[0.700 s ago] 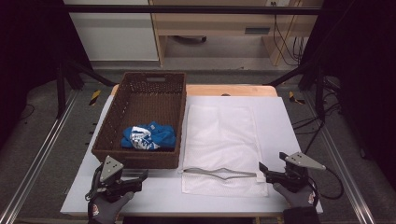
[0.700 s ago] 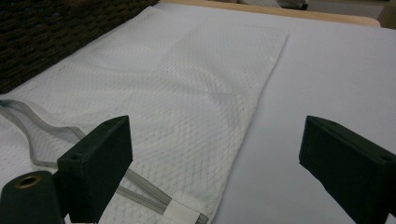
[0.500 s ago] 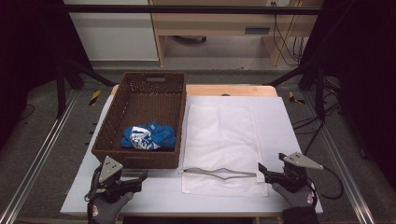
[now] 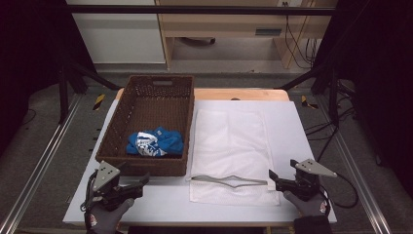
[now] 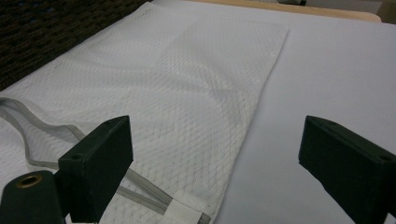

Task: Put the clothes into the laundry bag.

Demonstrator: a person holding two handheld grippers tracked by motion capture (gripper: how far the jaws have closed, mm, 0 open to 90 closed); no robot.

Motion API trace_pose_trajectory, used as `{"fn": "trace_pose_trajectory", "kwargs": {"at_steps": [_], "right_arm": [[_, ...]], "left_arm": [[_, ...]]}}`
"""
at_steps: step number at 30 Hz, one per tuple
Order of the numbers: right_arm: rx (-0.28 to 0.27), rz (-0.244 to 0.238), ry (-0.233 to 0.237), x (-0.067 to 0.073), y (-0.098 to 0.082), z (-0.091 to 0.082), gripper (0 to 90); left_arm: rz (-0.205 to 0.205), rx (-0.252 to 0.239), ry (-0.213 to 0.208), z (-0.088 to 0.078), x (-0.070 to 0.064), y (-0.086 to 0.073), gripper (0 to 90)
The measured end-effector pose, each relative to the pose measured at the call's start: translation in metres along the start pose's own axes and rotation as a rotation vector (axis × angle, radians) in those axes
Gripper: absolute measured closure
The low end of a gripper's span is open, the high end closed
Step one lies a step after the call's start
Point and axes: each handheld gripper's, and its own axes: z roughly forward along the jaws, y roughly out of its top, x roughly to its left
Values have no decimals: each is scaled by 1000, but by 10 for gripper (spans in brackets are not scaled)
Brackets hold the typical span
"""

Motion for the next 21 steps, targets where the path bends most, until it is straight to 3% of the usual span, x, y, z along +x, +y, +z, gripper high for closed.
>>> {"fn": "trace_pose_trajectory", "kwargs": {"at_steps": [11,21], "right_arm": [[-4,-3,7,3,2,1,101],[-7,-11,4,5,3,2,102]], "left_arm": [[6,-37,-10,3,2,26,115],[9,-55,10,13,5,43,121]]}}
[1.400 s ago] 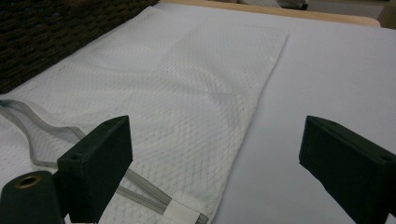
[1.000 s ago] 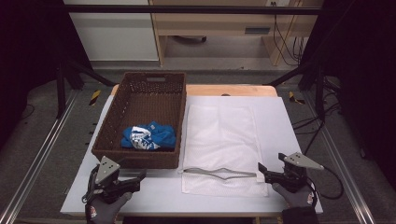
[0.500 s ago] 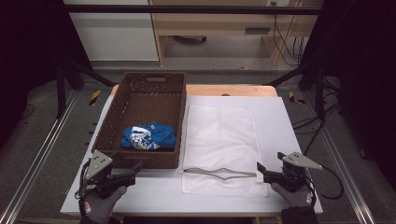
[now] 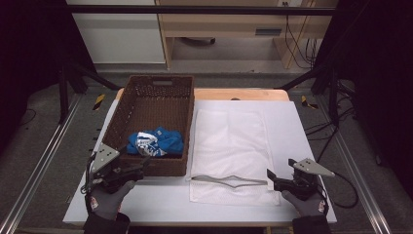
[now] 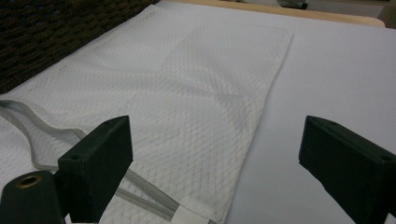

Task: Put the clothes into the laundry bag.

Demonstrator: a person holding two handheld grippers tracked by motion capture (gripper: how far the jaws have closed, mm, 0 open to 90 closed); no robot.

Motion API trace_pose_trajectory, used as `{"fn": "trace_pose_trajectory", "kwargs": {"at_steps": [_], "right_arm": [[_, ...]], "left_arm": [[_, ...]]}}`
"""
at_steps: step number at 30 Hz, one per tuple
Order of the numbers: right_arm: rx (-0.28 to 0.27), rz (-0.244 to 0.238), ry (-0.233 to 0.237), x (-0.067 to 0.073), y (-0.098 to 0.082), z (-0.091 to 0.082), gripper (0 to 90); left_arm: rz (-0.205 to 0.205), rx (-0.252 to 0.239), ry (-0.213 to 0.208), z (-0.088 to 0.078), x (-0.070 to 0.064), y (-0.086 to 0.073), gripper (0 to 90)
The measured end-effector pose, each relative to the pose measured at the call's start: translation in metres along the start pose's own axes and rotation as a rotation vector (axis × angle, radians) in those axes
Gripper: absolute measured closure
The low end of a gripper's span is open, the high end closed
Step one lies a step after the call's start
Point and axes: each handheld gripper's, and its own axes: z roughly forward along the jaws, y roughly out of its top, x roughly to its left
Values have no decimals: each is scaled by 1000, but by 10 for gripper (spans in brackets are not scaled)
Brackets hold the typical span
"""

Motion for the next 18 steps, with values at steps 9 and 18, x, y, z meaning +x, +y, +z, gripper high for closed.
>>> {"fn": "trace_pose_trajectory", "kwargs": {"at_steps": [9,18], "right_arm": [[0,6,-10,-1,0,0,102],[3,3,-13,-1,-1,1,101]], "left_arm": [[2,20,21,16,11,16,127],[7,62,46,35,24,27,129]]}}
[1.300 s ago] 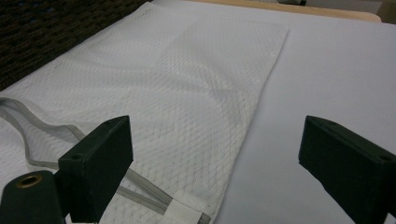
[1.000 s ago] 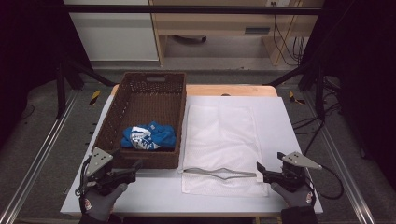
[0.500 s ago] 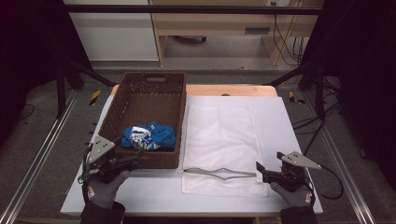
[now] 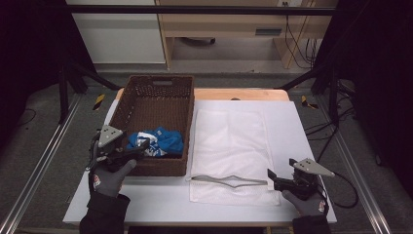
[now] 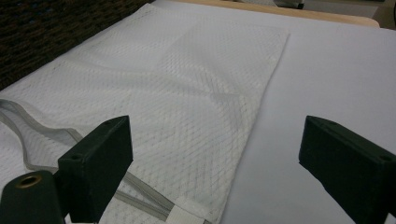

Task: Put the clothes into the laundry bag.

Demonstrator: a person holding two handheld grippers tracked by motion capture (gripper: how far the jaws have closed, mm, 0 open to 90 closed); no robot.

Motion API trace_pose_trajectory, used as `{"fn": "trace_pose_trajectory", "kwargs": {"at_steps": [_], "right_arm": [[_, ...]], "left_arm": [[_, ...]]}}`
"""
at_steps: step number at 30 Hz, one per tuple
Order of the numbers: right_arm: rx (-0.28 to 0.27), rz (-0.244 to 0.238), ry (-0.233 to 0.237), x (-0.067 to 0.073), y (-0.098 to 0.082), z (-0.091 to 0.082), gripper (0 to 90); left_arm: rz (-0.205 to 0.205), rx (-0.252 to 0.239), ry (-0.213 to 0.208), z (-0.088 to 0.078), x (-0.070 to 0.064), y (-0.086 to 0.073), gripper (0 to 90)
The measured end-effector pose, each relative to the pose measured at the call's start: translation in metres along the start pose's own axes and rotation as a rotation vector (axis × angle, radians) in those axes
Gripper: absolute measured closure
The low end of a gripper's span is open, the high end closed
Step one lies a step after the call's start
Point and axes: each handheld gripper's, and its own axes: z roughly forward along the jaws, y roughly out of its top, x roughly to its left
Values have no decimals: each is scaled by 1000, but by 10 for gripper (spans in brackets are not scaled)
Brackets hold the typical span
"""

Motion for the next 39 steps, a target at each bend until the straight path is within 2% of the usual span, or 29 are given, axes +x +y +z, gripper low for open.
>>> {"fn": "trace_pose_trajectory", "kwargs": {"at_steps": [5,11,13,26,35,39], "right_arm": [[1,-4,-3,0,0,0,101],[1,-5,-3,0,0,1,101],[3,-5,-4,-1,0,1,101],[9,-8,-6,-1,-1,3,99],[14,-9,-8,-1,-2,4,99],[15,-9,-7,-1,-2,4,99]], "left_arm": [[1,11,6,6,3,6,132],[19,47,8,16,7,17,130],[25,58,-2,19,8,22,131],[80,103,5,38,11,41,135],[88,111,8,52,18,50,160],[78,102,8,57,24,53,161]]}}
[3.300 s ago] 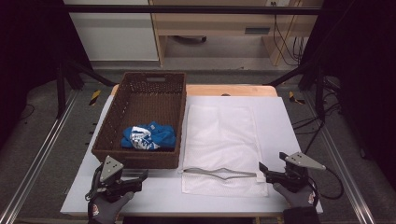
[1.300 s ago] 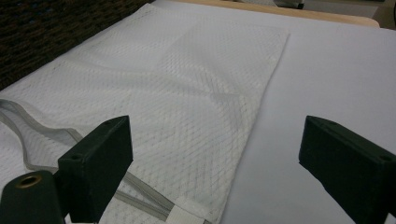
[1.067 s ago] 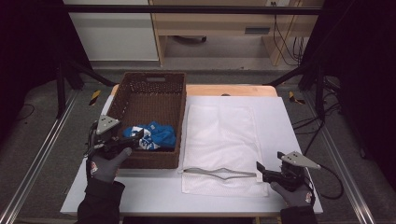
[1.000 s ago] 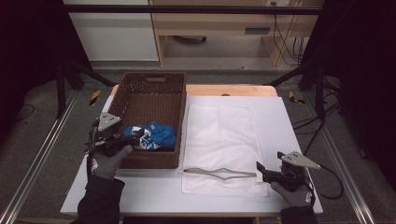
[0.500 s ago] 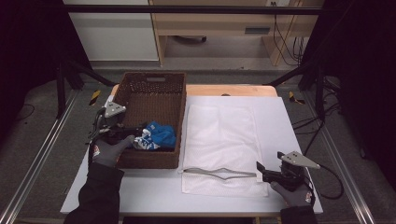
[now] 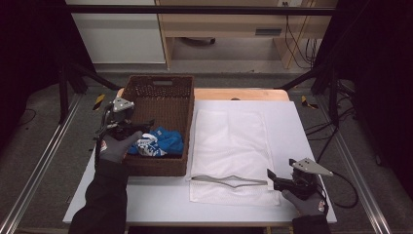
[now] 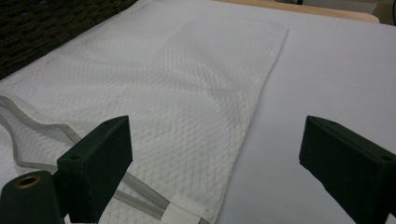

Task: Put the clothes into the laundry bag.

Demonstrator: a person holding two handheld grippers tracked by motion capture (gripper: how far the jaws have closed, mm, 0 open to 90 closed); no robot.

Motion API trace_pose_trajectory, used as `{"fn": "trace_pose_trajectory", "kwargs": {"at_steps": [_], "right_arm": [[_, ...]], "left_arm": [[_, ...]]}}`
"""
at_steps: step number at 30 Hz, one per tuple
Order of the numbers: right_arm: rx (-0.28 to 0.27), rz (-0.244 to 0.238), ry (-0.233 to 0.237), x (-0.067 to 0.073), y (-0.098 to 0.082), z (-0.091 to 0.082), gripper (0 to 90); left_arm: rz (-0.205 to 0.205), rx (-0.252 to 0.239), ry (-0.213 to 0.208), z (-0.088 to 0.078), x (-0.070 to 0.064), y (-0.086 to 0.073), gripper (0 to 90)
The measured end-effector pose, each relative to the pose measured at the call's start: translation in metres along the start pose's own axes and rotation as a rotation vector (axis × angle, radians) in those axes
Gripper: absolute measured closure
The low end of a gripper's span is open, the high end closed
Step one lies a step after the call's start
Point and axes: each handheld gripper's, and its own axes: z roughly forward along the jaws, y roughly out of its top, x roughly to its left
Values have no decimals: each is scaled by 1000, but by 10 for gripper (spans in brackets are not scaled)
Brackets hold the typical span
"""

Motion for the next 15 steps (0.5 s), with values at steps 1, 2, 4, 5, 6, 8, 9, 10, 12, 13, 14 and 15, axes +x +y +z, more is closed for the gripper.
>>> {"fn": "trace_pose_trajectory", "kwargs": {"at_steps": [1,2,4,5,6,8,9,10,12,13,14,15], "right_arm": [[2,-2,-2,0,0,0,97],[2,-2,-2,0,0,0,97],[3,-3,-3,0,0,1,97],[4,-2,-2,0,0,1,97],[5,-3,-2,0,-1,1,96],[7,-3,-2,0,-1,1,96],[8,-2,-1,0,-1,1,96],[8,-2,-1,0,-1,1,96],[11,-5,-1,0,-1,2,95],[12,-7,0,0,-1,2,94],[14,-7,0,1,-1,2,93],[17,-6,-1,1,-1,2,92]], "left_arm": [[2,1,8,3,4,2,160],[2,1,8,3,4,2,161],[3,1,9,5,6,2,160],[8,13,12,8,9,2,160],[11,17,15,11,9,1,160],[28,38,18,14,11,-1,160],[34,50,19,18,11,-2,160],[34,50,19,18,11,-2,160],[52,69,10,23,12,-5,160],[56,75,3,27,13,-7,160],[57,80,2,28,13,-8,160],[60,91,-2,31,13,-9,161]]}}
